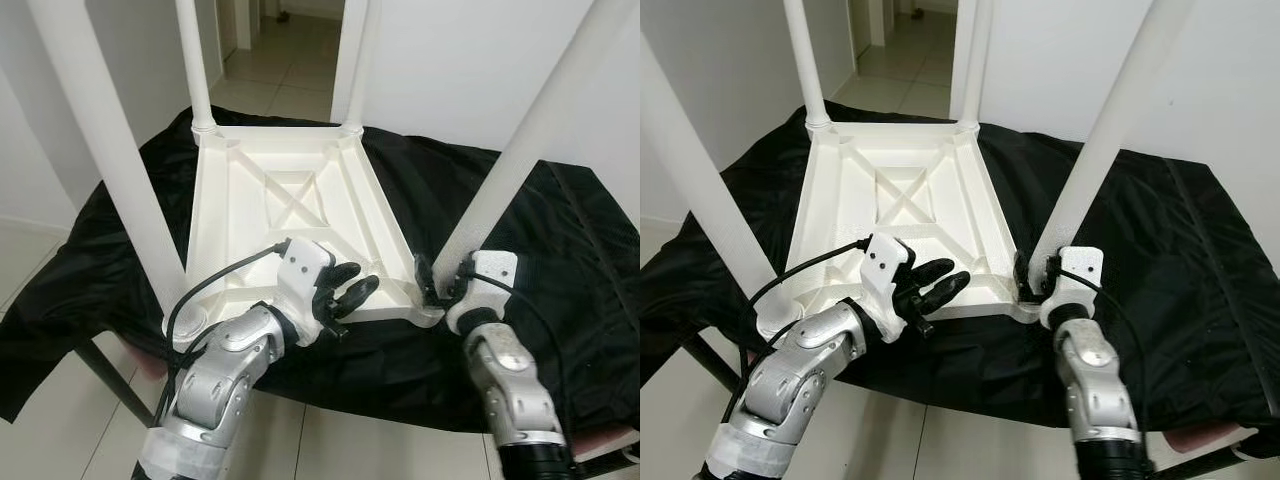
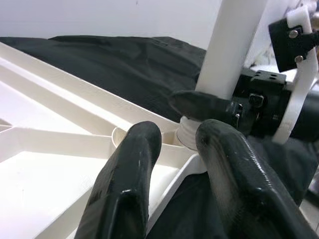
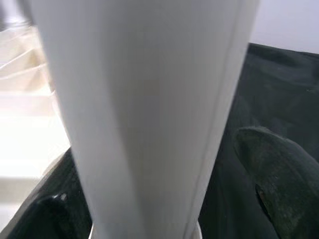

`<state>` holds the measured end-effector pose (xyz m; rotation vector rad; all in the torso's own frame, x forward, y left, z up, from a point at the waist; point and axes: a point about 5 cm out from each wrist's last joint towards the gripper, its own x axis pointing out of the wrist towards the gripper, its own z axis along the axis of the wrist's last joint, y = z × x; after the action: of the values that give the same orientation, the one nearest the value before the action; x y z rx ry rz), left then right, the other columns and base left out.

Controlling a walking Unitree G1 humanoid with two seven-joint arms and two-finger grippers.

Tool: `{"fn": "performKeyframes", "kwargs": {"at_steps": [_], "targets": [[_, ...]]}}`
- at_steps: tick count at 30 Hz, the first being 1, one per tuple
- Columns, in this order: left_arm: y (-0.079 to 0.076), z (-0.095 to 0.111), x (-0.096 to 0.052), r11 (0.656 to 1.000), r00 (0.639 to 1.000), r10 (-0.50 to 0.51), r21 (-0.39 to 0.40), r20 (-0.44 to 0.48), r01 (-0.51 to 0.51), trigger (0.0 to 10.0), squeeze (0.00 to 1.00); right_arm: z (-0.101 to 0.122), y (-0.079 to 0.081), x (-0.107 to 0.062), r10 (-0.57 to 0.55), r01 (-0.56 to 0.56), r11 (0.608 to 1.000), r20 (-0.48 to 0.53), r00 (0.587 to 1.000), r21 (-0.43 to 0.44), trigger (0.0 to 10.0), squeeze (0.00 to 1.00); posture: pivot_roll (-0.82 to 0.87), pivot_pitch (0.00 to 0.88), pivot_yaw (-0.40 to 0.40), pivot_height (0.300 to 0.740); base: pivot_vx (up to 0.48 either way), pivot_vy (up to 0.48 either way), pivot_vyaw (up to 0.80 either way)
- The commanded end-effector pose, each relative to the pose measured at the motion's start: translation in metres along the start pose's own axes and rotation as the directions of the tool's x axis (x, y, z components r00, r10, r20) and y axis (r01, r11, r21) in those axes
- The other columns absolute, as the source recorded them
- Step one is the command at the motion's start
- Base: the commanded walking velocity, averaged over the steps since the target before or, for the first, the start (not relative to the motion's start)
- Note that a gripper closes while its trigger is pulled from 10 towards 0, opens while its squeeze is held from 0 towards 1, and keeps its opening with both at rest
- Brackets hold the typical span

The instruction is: Building children table

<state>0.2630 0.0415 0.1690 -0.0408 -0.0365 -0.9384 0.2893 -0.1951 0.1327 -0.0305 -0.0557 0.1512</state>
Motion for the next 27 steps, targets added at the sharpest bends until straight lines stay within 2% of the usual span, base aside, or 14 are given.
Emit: {"fn": "performKeyframes", "kwargs": {"at_steps": [1, 2, 4, 6, 7, 10, 16, 17, 18, 19, 20, 27], "targets": [[-0.001, -0.003, 0.001, 1.000, 1.000, 0.006, 0.025, -0.023, -0.006, 10.0, 0.00, -0.003, -0.002, -0.001, 0.061, -0.061, 0.998, 0.001, 0.998, 0.000, 10.0, 0.00, -0.01, 0.000, -0.084, 0.740, 0.000, 0.000, 0.00], [-0.001, -0.003, 0.001, 1.000, 1.000, 0.006, 0.025, -0.023, -0.006, 10.0, 0.00, -0.003, -0.002, -0.001, 0.061, -0.061, 0.998, 0.001, 0.998, 0.000, 10.0, 0.00, -0.01, 0.000, -0.084, 0.740, 0.000, 0.000, 0.00], [-0.004, -0.005, -0.001, 1.000, 0.999, -0.009, 0.022, -0.034, 0.010, 10.0, 0.00, 0.001, -0.008, 0.002, 0.142, -0.142, 0.990, 0.017, 0.990, -0.012, 10.0, 0.00, -0.01, 0.000, -0.082, 0.740, 0.000, 0.000, 0.00], [-0.004, -0.005, -0.001, 1.000, 0.999, -0.009, 0.022, -0.034, 0.010, 10.0, 0.00, 0.001, -0.008, 0.002, 0.142, -0.142, 0.990, 0.017, 0.990, -0.012, 10.0, 0.00, -0.01, 0.000, -0.082, 0.740, 0.000, 0.000, 0.00], [-0.006, -0.008, -0.002, 0.998, 0.998, -0.039, 0.038, -0.053, 0.041, 10.0, 0.00, 0.004, -0.010, 0.007, 0.230, -0.229, 0.973, 0.017, 0.973, -0.015, 10.0, 0.00, -0.01, 0.000, -0.078, 0.740, 0.000, 0.000, 0.00], [-0.005, -0.011, -0.003, 0.998, 0.996, -0.052, 0.040, -0.077, 0.055, 10.0, 0.00, 0.006, -0.010, 0.011, 0.300, -0.299, 0.954, 0.014, 0.954, -0.029, 10.0, 0.00, -0.01, 0.000, -0.078, 0.740, 0.000, 0.000, 0.00], [-0.005, -0.012, -0.003, 0.998, 0.995, -0.047, 0.046, -0.083, 0.051, 10.0, 0.00, 0.007, -0.014, 0.017, 0.352, -0.351, 0.934, -0.002, 0.936, -0.057, 10.0, 0.00, -0.01, 0.000, -0.076, 0.740, 0.000, 0.000, 0.00], [-0.005, -0.013, -0.003, 0.998, 0.995, -0.046, 0.048, -0.084, 0.050, 10.0, 0.00, 0.006, -0.015, 0.018, 0.374, -0.374, 0.926, -0.014, 0.928, -0.061, 8.7, 0.00, -0.01, 0.000, -0.076, 0.740, 0.000, 0.000, 0.00], [-0.005, -0.013, -0.003, 0.998, 0.995, -0.046, 0.048, -0.084, 0.050, 10.0, 0.00, 0.006, -0.015, 0.018, 0.374, -0.374, 0.926, -0.014, 0.928, -0.061, 8.7, 0.00, -0.01, 0.000, -0.076, 0.740, 0.000, 0.000, 0.00], [-0.006, -0.013, -0.003, 0.998, 0.995, -0.045, 0.050, -0.085, 0.050, 10.0, 0.00, 0.004, -0.016, 0.019, 0.396, -0.397, 0.915, -0.035, 0.918, -0.067, 1.3, 0.00, -0.01, 0.000, -0.076, 0.740, 0.000, 0.000, 0.00], [-0.006, -0.012, -0.002, 0.997, 0.996, -0.043, 0.053, -0.084, 0.048, 10.0, 0.00, 0.002, -0.018, 0.019, 0.415, -0.418, 0.906, -0.050, 0.908, -0.066, 0.0, 0.00, -0.01, 0.000, -0.076, 0.740, 0.000, 0.000, 0.00], [-0.005, -0.012, -0.002, 0.997, 0.996, -0.034, 0.066, -0.082, 0.040, 10.0, 0.00, -0.004, -0.022, 0.016, 0.447, -0.451, 0.891, -0.080, 0.891, -0.048, 0.0, 0.00, -0.01, 0.000, -0.077, 0.740, 0.000, 0.000, 0.00]]}}
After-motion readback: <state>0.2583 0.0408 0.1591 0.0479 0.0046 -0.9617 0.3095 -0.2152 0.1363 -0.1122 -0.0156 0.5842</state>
